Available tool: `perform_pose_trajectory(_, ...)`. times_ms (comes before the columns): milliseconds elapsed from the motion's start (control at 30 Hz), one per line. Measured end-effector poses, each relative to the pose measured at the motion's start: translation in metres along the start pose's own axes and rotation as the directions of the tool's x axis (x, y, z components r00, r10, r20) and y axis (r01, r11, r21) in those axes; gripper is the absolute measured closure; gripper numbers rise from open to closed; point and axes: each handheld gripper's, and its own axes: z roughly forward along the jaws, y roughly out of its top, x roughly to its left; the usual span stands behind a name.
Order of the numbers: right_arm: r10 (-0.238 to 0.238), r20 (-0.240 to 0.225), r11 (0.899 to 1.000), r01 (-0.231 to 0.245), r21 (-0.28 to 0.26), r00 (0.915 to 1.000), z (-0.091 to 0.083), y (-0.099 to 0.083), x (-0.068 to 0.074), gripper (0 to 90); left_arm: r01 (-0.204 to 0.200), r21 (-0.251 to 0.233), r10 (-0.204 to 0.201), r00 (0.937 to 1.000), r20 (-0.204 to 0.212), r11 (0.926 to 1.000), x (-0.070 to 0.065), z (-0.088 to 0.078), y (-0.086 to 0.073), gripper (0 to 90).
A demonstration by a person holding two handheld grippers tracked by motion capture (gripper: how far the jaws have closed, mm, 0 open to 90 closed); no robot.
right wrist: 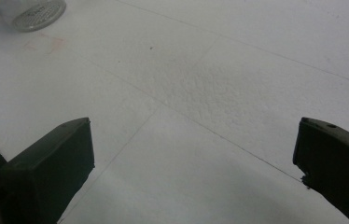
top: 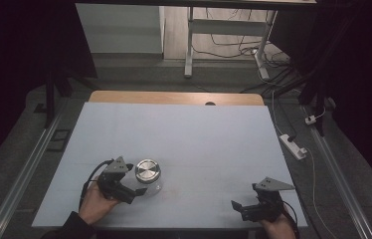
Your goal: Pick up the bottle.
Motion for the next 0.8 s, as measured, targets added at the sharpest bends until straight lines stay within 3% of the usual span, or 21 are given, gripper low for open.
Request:
perform_pose_trajectory(267,-0.001,0.0,1.0,0.001,0.002,1.0,0.0,0.0,0.0,0.0,-0.04,0.019,0.04,0.9992,0.002,0.999,-0.003,0.022,0.009,0.0)
perform_pose_trajectory(500,-0.002,-0.001,1.0,0.002,0.003,1.0,0.0,0.0,0.0,0.0,-0.064,0.007,0.064,0.9979,0.007,0.9979,-0.005,0.025,0.013,1.3)
perform_pose_trajectory(600,-0.003,-0.001,1.0,0.003,0.004,1.0,0.0,0.0,0.0,0.0,-0.071,-0.01,0.07,0.9975,-0.002,0.9975,-0.006,0.023,0.013,7.5)
perform_pose_trajectory(700,-0.004,-0.001,1.0,0.004,0.004,1.0,0.0,0.0,0.0,0.0,-0.082,-0.017,0.082,0.9965,0.016,0.9965,-0.007,0.021,0.012,13.8)
perform_pose_trajectory(800,-0.005,-0.001,1.0,0.005,0.004,1.0,0.0,0.0,0.0,0.0,-0.091,-0.015,0.091,0.9958,0.009,0.9957,-0.008,0.021,0.012,14.6)
